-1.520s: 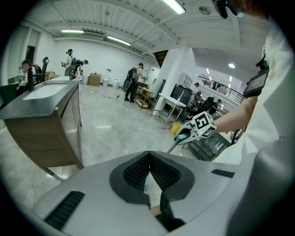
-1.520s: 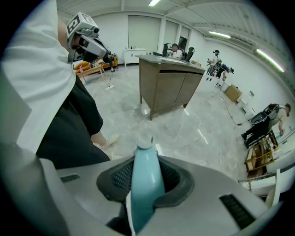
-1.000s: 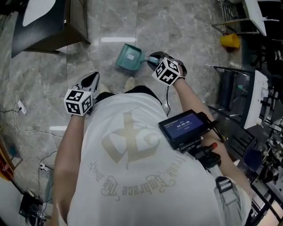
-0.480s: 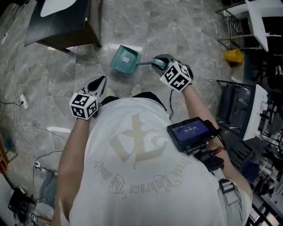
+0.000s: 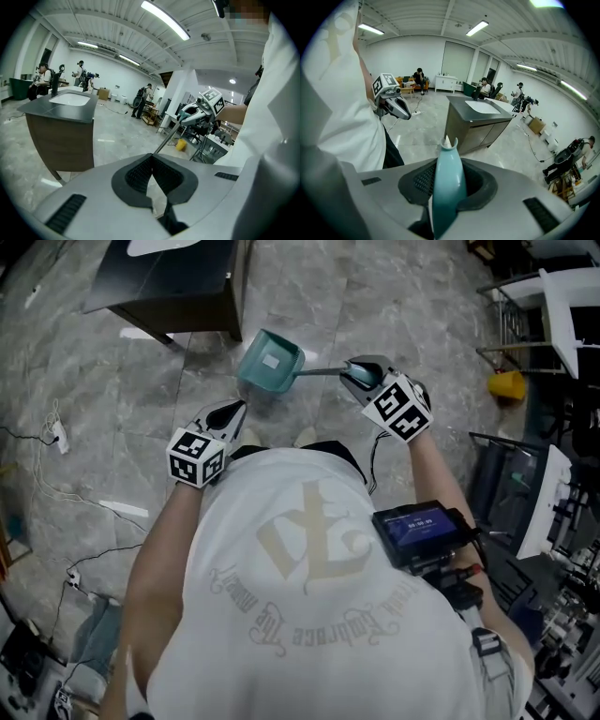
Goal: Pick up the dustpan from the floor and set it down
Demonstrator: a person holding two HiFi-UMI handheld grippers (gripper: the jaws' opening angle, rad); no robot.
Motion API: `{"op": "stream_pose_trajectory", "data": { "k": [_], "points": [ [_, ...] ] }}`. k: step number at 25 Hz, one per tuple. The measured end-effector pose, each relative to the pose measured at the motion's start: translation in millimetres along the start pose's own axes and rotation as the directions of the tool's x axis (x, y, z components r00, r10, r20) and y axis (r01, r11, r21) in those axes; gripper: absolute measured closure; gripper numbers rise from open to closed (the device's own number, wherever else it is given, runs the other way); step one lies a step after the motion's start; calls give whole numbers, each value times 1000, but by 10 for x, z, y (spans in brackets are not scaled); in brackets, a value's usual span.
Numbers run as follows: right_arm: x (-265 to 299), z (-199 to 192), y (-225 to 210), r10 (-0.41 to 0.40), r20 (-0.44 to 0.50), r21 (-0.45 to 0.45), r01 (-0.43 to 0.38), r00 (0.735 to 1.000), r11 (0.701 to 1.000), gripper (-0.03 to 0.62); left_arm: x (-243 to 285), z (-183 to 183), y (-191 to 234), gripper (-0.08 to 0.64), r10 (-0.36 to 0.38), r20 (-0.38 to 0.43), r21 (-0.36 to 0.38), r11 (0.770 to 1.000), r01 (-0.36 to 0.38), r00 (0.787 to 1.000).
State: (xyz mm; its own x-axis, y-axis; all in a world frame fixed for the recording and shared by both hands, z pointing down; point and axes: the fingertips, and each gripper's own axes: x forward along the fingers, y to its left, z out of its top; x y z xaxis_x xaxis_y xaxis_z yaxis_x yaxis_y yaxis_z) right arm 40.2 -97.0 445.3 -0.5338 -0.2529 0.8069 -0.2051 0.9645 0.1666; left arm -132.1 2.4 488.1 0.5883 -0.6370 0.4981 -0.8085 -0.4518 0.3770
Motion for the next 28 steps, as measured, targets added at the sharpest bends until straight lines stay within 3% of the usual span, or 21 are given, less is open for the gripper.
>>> {"op": "stream_pose_trajectory", "data": {
  "k": [12, 28],
  "points": [
    [-84, 114, 183, 13, -7, -27, -13, 1000, 1000, 488, -34, 20, -22, 549, 0, 41, -21, 1000, 1, 999],
    [539, 674, 596, 99, -13, -85, -100, 995, 991, 488, -689, -208, 530, 549, 105, 94, -120, 988, -94, 990]
  ]
}}
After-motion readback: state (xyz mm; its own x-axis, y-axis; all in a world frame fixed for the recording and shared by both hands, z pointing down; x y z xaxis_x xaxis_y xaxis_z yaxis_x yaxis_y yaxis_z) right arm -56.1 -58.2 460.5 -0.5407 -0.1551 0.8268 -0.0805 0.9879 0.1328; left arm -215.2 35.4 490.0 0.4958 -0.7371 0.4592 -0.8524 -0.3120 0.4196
